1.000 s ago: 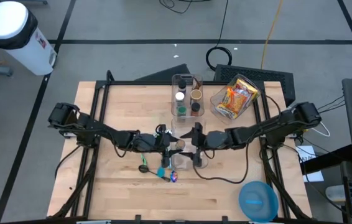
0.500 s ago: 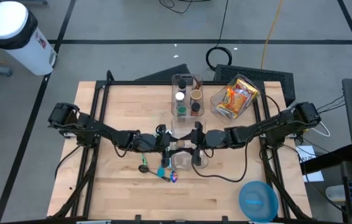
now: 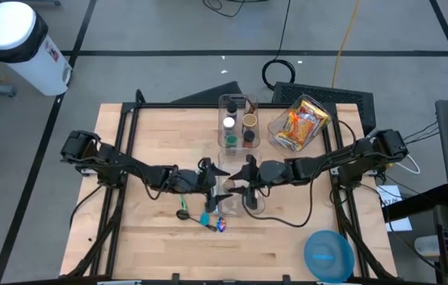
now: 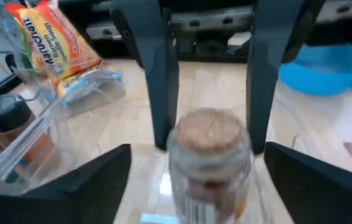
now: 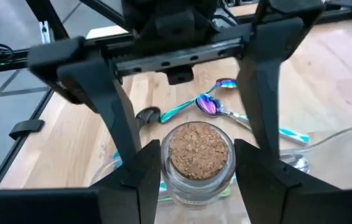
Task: Pick & Place Food Item
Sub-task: Put the brown spice bottle into the top left transparent bin
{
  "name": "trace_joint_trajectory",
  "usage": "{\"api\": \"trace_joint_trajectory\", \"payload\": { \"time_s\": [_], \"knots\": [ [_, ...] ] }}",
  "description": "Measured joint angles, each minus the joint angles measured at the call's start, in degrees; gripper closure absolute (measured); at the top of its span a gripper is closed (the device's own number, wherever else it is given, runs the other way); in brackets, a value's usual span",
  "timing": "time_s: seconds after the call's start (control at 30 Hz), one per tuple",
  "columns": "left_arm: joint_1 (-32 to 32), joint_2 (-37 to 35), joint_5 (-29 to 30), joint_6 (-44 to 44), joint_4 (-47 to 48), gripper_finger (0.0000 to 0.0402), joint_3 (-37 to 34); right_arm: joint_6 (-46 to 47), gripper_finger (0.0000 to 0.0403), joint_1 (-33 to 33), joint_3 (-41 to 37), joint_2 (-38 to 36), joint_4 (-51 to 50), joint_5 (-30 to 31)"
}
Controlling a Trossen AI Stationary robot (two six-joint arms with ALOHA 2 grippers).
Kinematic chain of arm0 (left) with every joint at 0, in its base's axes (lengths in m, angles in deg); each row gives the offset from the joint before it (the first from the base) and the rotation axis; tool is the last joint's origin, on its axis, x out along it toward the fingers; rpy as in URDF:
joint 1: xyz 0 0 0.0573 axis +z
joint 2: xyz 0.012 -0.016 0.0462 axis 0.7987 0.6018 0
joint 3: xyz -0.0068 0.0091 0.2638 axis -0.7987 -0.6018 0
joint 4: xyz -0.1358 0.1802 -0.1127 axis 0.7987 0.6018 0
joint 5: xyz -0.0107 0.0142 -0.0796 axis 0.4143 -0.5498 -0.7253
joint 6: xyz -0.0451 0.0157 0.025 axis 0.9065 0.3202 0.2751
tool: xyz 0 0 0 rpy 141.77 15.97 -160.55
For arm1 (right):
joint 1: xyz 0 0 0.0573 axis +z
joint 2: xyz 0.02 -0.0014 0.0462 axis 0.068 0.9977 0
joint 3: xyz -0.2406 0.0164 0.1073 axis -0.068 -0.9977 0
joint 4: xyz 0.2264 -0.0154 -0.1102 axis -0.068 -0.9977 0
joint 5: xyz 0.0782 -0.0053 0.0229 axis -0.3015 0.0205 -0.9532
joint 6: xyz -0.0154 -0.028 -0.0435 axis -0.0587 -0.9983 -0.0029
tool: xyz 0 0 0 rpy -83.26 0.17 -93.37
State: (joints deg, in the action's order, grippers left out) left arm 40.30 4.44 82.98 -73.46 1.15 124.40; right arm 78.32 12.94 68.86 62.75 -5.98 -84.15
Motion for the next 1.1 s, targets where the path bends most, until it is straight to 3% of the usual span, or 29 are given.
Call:
{"api": "trace_joint_trajectory", "payload": {
  "time_s": [0.07, 0.27, 0.53, 0.77, 1.1],
  "knots": [
    [0.0, -2.2, 0.0, -0.9, 2.0, 0.0014, 0.0, -1.2, 0.0244, 0.0, 0.0, -1.4, -0.7, 0.3],
    [-0.4, -13.0, -0.1, -3.1, 11.5, 0.0062, 0.0, -6.0, 0.0244, -2.9, 0.1, -7.9, -1.7, 1.8],
    [-1.2, -17.1, -0.1, -3.8, 12.1, 0.0105, -0.3, -9.8, 0.0244, -18.1, 6.5, -11.7, -16.4, 3.7],
    [-1.1, -16.4, 0.0, -2.9, 15.0, 0.0117, -0.4, -10.4, 0.0244, -29.0, 5.2, -6.1, -16.6, 1.1],
    [-1.1, -16.5, 0.0, -2.3, 15.8, 0.0106, -0.4, -10.5, 0.0244, -30.0, 5.5, 2.5, -11.7, -0.8]
  ]
}}
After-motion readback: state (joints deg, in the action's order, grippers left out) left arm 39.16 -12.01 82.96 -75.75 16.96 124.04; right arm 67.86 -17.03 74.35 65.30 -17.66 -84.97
